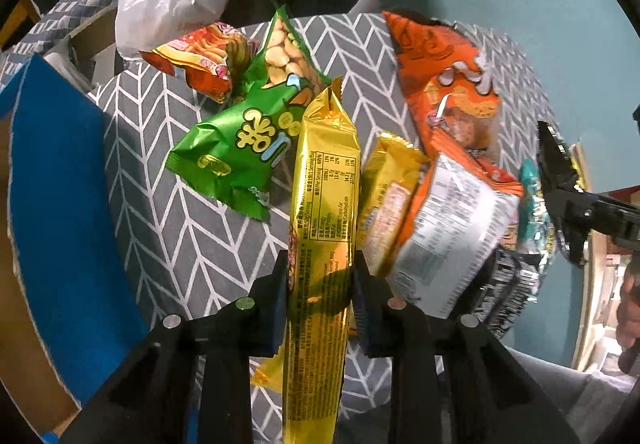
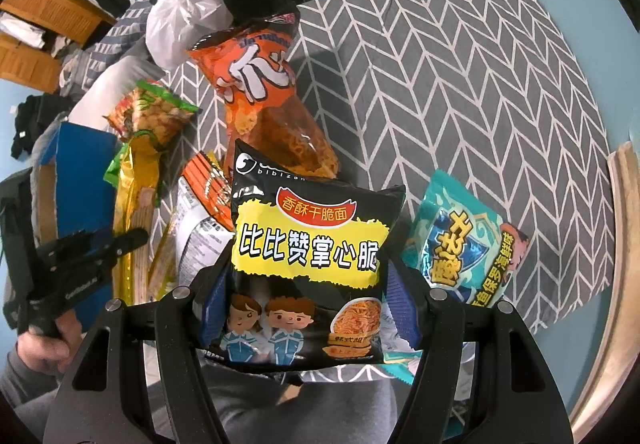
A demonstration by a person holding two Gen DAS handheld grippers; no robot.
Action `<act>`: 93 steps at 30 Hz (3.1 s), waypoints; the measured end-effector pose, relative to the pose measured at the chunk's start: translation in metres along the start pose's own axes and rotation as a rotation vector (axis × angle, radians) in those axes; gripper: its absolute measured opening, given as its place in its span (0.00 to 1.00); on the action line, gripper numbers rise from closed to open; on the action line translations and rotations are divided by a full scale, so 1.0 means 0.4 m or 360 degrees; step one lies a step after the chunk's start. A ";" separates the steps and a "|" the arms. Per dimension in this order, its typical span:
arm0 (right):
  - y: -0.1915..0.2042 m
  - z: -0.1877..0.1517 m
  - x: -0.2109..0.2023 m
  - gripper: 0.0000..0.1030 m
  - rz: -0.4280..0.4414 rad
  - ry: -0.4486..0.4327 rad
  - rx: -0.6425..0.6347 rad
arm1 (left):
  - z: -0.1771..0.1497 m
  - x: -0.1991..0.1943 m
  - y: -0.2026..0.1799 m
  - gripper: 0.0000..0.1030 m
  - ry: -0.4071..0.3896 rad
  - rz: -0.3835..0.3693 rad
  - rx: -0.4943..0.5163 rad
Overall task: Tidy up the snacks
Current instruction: 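Close left tool on yellow wafer bar while right tool grasps black snack bag, then carry both held packets over the box and release them inside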
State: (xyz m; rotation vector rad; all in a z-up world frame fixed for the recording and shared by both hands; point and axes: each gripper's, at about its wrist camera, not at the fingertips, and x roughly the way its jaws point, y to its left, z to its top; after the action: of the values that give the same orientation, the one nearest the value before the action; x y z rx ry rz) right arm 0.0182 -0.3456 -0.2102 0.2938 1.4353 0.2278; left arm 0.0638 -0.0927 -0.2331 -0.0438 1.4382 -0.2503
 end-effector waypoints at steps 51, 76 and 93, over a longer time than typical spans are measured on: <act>0.754 0.024 0.045 0.65 0.0282 0.0093 -0.0974 | -0.242 -0.409 0.456 0.27 -0.0466 0.0148 -0.0741; 1.045 -0.019 0.251 0.66 0.0196 0.0288 -0.1246 | -0.264 -0.308 0.660 0.27 -0.0359 0.0226 -0.0893; 1.029 0.012 0.199 0.77 0.0171 0.0212 -0.1147 | -0.272 -0.356 0.668 0.57 -0.0375 0.0314 -0.0927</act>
State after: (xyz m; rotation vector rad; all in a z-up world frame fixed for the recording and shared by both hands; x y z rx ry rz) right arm 0.0420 0.0680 -0.1472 -0.2407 1.3741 0.8384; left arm -0.0203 0.2083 -0.1573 -0.3918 1.2286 0.3323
